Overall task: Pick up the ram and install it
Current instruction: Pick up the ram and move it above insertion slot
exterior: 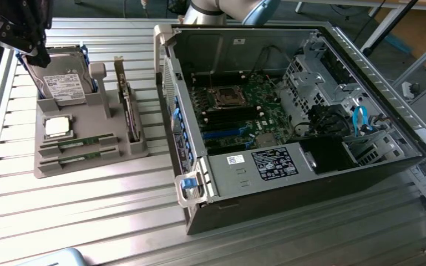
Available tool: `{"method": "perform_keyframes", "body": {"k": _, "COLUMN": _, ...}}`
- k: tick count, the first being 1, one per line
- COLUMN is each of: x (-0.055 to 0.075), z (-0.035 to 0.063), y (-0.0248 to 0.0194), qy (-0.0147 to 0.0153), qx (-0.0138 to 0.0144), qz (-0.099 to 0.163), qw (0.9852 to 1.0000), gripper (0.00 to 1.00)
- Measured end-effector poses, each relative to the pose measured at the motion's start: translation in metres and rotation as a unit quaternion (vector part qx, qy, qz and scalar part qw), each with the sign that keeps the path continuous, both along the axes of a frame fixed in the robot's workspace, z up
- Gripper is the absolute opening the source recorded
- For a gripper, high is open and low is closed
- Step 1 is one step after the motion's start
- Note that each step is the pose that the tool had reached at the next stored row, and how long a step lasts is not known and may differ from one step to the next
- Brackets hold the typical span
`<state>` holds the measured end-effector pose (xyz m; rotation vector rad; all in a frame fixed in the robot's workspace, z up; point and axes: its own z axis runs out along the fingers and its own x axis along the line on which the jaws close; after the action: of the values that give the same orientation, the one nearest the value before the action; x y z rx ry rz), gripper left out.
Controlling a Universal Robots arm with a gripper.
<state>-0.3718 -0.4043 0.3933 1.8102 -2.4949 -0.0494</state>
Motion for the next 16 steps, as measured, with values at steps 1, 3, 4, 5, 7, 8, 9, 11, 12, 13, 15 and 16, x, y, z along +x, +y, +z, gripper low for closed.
{"method": "perform_keyframes", "body": {"k": 1, "x": 0.0, "z": 0.0, "y": 0.0, "qy": 0.0001, "qx": 0.0, "qz": 0.01, "qw": 0.9999, "gripper": 0.11}}
{"method": "perform_keyframes", "body": {"k": 3, "x": 0.0, "z": 0.0, "y": 0.0, "qy": 0.0001, "qx": 0.0, "qz": 0.016, "qw": 0.9999, "gripper": 0.11}}
{"method": "perform_keyframes", "body": {"k": 4, "x": 0.0, "z": 0.0, "y": 0.0, "qy": 0.0001, "qx": 0.0, "qz": 0.016, "qw": 0.9999, "gripper": 0.11}}
{"method": "perform_keyframes", "body": {"k": 5, "x": 0.0, "z": 0.0, "y": 0.0, "qy": 0.0001, "qx": 0.0, "qz": 0.016, "qw": 0.9999, "gripper": 0.11}}
{"method": "perform_keyframes", "body": {"k": 7, "x": 0.0, "z": 0.0, "y": 0.0, "qy": 0.0001, "qx": 0.0, "qz": 0.02, "qw": 0.9998, "gripper": 0.11}}
{"method": "perform_keyframes", "body": {"k": 8, "x": 0.0, "z": -0.0001, "y": 0.0, "qy": 0.0001, "qx": 0.0, "qz": 0.025, "qw": 0.9997, "gripper": 0.11}}
{"method": "perform_keyframes", "body": {"k": 9, "x": 0.0, "z": 0.0, "y": 0.0, "qy": 0.0002, "qx": 0.0, "qz": 0.033, "qw": 0.9995, "gripper": 0.11}}
{"method": "perform_keyframes", "body": {"k": 11, "x": 0.0, "z": -0.0001, "y": 0.0, "qy": 0.0003, "qx": 0.0, "qz": 0.051, "qw": 0.9987, "gripper": 0.11}}
{"method": "perform_keyframes", "body": {"k": 12, "x": 0.0, "z": 0.0, "y": 0.0, "qy": 0.0004, "qx": 0.0, "qz": 0.059, "qw": 0.9983, "gripper": 0.11}}
{"method": "perform_keyframes", "body": {"k": 13, "x": 0.0, "z": -0.0001, "y": 0.0, "qy": 0.0004, "qx": 0.0001, "qz": 0.062, "qw": 0.9981, "gripper": 0.11}}
{"method": "perform_keyframes", "body": {"k": 15, "x": 0.0, "z": 0.0, "y": 0.0, "qy": 0.0004, "qx": -0.0001, "qz": 0.062, "qw": 0.9981, "gripper": 0.11}}
{"method": "perform_keyframes", "body": {"k": 16, "x": 0.0, "z": 0.0, "y": 0.0, "qy": 0.0004, "qx": -0.0001, "qz": 0.062, "qw": 0.9981, "gripper": 0.11}}
